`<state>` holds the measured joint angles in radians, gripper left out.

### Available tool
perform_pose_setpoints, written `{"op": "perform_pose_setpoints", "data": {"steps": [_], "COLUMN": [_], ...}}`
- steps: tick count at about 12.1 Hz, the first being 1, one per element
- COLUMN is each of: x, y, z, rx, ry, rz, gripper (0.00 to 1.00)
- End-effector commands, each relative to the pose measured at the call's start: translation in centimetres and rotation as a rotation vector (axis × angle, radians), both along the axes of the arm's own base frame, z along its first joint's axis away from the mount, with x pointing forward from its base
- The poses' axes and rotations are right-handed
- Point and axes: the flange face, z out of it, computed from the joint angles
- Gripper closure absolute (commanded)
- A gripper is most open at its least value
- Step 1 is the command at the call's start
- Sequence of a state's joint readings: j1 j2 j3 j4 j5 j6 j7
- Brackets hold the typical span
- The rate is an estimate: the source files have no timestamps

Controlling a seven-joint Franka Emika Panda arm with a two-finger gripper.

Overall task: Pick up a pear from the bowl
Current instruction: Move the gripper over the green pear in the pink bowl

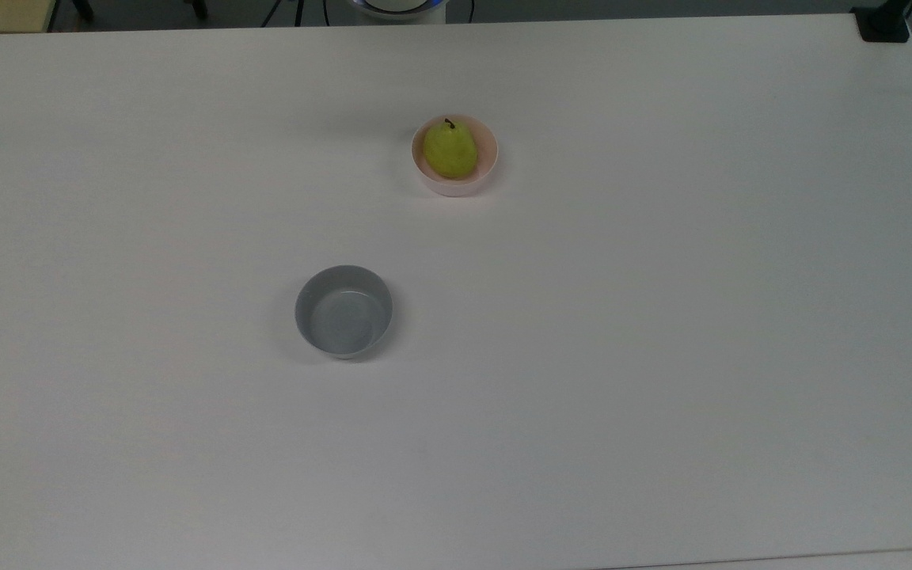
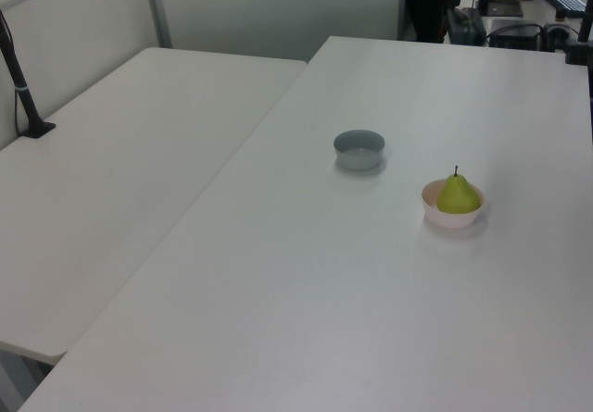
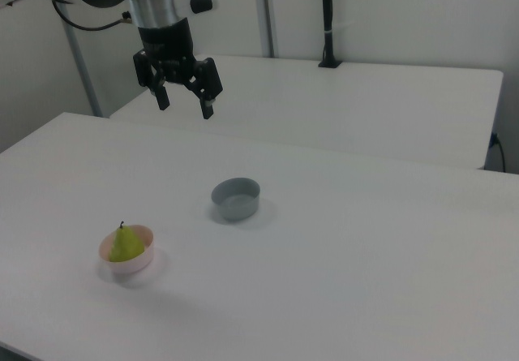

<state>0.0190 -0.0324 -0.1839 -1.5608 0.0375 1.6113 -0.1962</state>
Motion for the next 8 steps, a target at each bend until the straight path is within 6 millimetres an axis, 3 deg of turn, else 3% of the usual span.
{"op": "perform_pose_setpoints", "data": {"steps": [1,8], "x": [-0.55,-0.61], "y": [0.41,0.43], "z": [-0.08,-0.14], "rx": [0.017,0.017], "ry": [-0.003,0.002], "rz": [0.02,0.035], "gripper": [0.0,0.0]}}
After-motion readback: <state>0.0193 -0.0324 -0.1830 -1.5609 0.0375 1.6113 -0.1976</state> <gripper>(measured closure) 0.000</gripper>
